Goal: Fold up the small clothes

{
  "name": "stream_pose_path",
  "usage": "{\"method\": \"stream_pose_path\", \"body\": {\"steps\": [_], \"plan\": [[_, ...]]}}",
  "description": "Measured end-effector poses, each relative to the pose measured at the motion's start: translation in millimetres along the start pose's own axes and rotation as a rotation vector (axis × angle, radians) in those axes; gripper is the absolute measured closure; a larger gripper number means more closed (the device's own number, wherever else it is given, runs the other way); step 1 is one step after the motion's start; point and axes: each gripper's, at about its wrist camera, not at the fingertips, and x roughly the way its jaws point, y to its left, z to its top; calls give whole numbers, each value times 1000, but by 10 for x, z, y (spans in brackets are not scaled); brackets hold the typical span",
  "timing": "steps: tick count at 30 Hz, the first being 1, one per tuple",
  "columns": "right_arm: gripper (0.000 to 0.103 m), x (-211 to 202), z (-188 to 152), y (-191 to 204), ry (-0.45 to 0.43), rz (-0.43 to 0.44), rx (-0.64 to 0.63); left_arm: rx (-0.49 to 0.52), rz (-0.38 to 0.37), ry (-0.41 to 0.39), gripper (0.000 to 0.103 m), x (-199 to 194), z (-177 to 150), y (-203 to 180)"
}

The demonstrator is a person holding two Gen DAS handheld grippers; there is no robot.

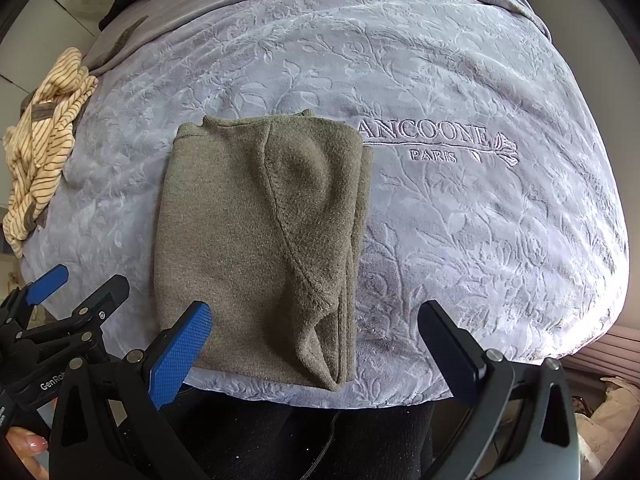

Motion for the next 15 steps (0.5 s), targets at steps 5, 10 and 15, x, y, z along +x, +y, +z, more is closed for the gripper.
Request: {"method": "stream_pose_path", "body": {"steps": [5,10,15], "plan": [[0,-7,-2,-1,-2,0,0,-5,2,-2,0,-6,-4,-9],[0,-5,3,-3,-1,0,-1,-2,2,-1,0,-1,-10,5],[0,-9,-4,-4,-3,1,0,-1,2,-2,0,-4,-17,9]]}}
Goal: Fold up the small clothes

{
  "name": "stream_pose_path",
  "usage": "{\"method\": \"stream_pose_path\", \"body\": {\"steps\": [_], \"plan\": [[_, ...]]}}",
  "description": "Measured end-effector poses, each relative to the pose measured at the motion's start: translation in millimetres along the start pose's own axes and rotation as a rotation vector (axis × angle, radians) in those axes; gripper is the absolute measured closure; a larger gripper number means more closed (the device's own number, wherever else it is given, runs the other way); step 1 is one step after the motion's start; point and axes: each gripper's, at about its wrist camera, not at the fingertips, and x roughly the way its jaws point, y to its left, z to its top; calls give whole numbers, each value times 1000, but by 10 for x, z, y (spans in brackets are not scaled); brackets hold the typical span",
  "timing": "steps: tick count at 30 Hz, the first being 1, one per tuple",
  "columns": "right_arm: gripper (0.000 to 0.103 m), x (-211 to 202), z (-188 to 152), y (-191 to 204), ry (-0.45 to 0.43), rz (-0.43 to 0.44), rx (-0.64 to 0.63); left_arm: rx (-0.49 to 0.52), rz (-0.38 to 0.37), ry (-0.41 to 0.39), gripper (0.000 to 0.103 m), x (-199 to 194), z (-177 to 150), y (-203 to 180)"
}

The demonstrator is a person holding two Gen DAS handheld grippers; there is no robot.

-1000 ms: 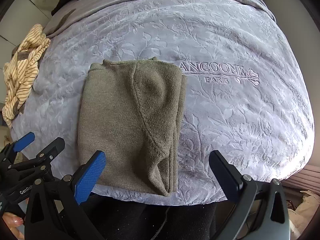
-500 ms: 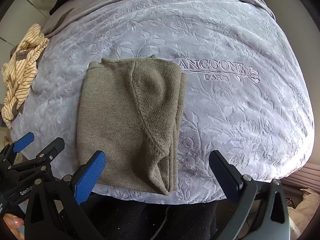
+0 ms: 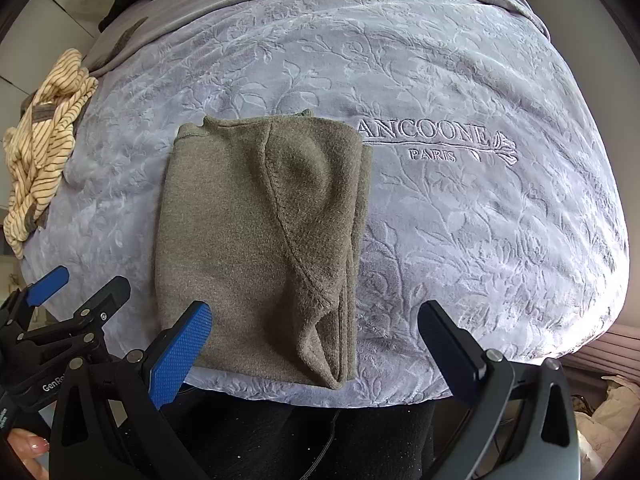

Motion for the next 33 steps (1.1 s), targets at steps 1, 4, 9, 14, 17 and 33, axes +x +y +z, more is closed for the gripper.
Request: {"method": "stream_pose_path", "body": {"steps": [1,4,9,14,17,33], "plan": [[0,2,3,0,0,0,-1,-1,0,0,0,-1,-5,7],[0,4,7,-2,2,0,-1,-2,1,1,0,-1,-1,-7],[0,-6,4,5,3,-1,0,0,2,6,0,7,-18,26],[0,-3,2,1,2,-1,1,5,3,7,0,6,-14,31],[0,-4,3,1,3,-1,2,4,4,8,0,6,-6,12],[0,3,-7,11,4,0,4,4,5,10,0,18,0,28]]}}
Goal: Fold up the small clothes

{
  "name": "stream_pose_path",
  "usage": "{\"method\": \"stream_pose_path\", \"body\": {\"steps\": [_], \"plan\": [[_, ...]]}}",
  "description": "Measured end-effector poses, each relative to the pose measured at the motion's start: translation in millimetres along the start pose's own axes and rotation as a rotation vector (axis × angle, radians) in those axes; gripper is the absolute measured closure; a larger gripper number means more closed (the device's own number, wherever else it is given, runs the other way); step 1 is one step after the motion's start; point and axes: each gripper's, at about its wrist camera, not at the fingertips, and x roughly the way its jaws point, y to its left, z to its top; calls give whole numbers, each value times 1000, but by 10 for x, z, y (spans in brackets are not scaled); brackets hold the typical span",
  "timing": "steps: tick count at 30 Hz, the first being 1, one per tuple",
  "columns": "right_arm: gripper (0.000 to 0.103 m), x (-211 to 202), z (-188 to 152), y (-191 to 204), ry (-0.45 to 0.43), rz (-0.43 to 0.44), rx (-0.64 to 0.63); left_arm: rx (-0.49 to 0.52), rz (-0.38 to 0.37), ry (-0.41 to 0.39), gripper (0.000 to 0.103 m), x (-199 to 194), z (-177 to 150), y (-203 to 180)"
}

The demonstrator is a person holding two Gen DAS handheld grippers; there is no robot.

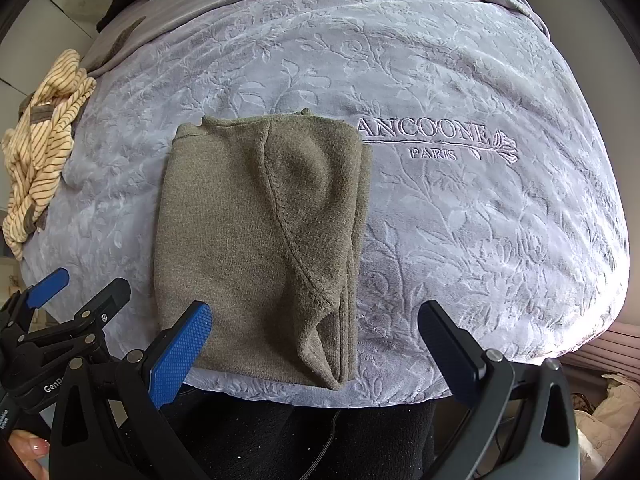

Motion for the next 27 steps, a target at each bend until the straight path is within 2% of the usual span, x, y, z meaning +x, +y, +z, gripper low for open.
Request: {"method": "stream_pose_path", "body": {"steps": [20,27], "plan": [[0,-1,1,-6,1,0,-2,-4,0,8,0,38,-19,11],[0,-5,-4,-5,0,0,-2,-6,14,-18,0,-22,-32,31]]}}
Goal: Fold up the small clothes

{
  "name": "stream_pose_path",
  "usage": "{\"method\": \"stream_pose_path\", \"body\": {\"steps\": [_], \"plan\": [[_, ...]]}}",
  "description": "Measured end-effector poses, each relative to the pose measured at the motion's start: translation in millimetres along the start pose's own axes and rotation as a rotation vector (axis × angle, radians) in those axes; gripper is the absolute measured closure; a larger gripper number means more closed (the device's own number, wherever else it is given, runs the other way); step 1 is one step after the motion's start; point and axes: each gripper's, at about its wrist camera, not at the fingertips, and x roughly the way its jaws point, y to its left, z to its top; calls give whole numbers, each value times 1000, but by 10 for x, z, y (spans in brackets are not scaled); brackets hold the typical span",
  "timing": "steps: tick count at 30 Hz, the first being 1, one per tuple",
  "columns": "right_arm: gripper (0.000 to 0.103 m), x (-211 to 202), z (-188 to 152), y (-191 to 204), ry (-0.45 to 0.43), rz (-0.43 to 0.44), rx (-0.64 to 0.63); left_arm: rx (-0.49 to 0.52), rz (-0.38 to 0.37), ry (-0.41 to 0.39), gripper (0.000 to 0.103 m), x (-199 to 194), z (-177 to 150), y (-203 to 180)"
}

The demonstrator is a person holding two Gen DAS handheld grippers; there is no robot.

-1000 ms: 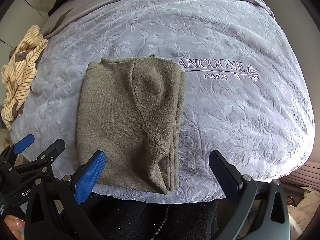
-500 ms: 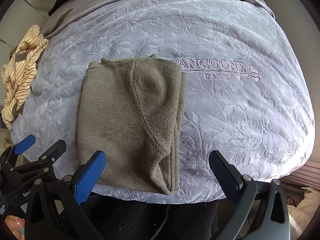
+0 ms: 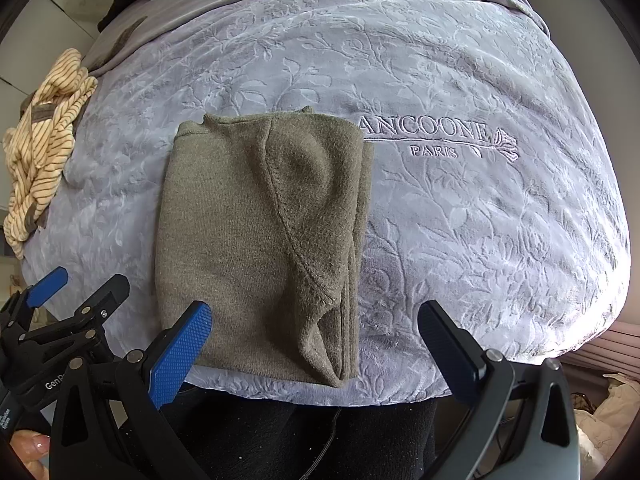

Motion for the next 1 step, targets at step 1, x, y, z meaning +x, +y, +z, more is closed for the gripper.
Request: {"method": "stream_pose_path", "body": {"steps": [1], "plan": [[0,2,1,-1,0,0,0,0,-3,1,0,-1,-5,6]]}}
